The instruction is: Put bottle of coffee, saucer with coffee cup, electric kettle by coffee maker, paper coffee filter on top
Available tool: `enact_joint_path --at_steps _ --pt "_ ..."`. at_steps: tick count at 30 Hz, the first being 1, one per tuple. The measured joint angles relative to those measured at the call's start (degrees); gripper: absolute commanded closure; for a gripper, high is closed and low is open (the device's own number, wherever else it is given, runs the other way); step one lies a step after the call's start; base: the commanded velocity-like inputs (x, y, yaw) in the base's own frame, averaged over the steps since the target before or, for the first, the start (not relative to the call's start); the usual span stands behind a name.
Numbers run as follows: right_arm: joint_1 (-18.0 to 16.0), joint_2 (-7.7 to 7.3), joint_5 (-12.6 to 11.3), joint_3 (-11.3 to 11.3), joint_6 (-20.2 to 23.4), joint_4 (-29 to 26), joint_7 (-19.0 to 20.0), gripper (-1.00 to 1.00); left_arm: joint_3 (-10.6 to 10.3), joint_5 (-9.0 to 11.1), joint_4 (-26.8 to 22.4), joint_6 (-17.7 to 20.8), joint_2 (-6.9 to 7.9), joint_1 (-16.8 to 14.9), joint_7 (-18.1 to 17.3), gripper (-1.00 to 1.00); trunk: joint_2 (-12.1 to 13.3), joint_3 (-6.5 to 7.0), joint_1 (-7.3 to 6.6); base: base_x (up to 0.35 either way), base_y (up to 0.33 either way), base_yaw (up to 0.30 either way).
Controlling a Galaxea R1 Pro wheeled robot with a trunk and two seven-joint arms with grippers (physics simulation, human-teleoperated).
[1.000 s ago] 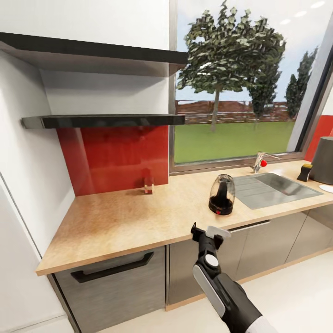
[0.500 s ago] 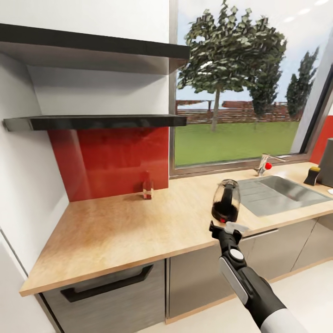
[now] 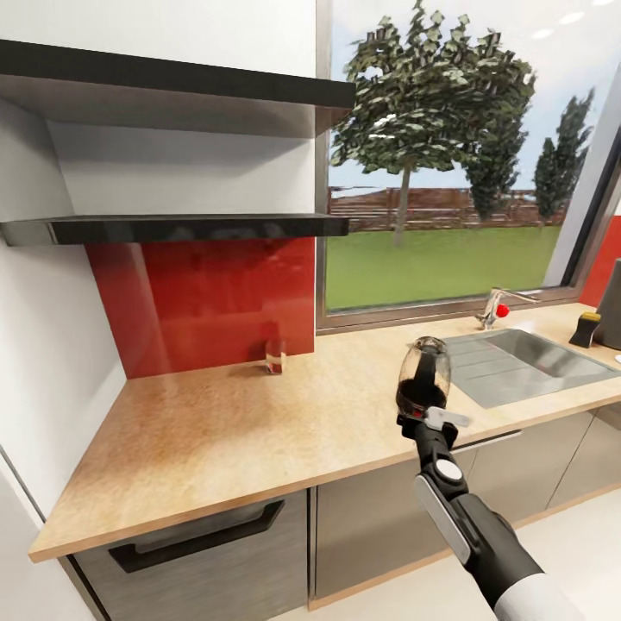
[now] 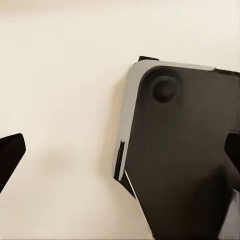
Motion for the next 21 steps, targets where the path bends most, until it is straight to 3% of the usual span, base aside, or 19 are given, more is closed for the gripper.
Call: enact_joint_path --at_steps 6,15,21 --pt "-0.02 -1.94 1.97 -0.01 -0.01 -0.7 0.68 -1.0 -0.08 -0.37 0.0 0.22 0.01 1.97 -0.04 -1.0 0.0 0.0 0.0 0.0 0.0 0.0" --pt "-0.09 -4.84 3.63 -1.18 0.19 -0.57 3.58 -1.0 -0.07 -0.39 0.0 0.24 -0.01 2.11 0.03 -1.0 0.0 0.0 0.0 0.0 0.0 0.0" --pt "-0.09 -4.96 3.65 -3.11 0.19 -0.43 5.51 -1.0 -0.07 -0.39 0.0 0.27 -0.01 2.18 0.03 -1.0 0.0 0.0 0.0 0.0 0.0 0.0"
